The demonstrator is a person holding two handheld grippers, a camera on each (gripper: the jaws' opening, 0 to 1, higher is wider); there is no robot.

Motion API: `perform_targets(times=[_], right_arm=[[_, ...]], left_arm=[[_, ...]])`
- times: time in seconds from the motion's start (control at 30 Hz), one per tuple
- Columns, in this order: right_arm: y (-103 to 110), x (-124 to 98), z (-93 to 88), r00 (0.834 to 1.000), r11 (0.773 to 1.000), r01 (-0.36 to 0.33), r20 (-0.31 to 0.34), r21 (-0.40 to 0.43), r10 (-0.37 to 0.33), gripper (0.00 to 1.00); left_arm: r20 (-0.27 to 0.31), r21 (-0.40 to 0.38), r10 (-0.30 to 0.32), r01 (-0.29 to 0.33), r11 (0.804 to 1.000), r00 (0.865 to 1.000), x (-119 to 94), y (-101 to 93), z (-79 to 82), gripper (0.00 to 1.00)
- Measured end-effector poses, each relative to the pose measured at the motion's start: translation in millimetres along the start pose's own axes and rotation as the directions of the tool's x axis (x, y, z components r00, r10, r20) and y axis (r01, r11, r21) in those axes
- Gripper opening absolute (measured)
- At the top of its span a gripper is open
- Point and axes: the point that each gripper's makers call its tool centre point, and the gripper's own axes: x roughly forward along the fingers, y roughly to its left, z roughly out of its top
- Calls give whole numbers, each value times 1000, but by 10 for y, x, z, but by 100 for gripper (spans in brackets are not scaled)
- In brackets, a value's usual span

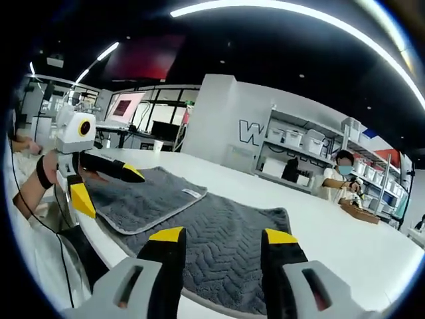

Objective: Open the folded towel by lifting each exposed corner and separating the folded layers until the towel lies flat within the target outline without major curled edges

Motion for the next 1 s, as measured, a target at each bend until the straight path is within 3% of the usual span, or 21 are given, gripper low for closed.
perform_targets(times=[0.1, 0.23, 0.37, 0.8, 1.0], right_arm=[[15, -2, 12, 1000, 1000, -5, 5, 2, 5, 42], [30, -10, 33, 1000, 1000, -8, 9, -5, 8, 42], [47, -1, 21, 1000, 1000, -12, 4, -10, 12, 42], [103, -5, 45, 999, 999, -35, 15, 1, 35, 41], [148, -1, 68, 999, 999, -46, 17, -5, 46, 41]], left_arm=[[0, -2, 7, -7, 1000, 1000, -12, 17, -15, 77], [-70, 91, 83, -76, 993, 994, -49, 96, -133, 75], [-55, 94, 86, -81, 992, 995, -52, 95, -133, 75], [-118, 128, 128, -112, 985, 985, -50, 166, -319, 72], [-155, 181, 199, -170, 969, 968, -58, 271, -420, 71]])
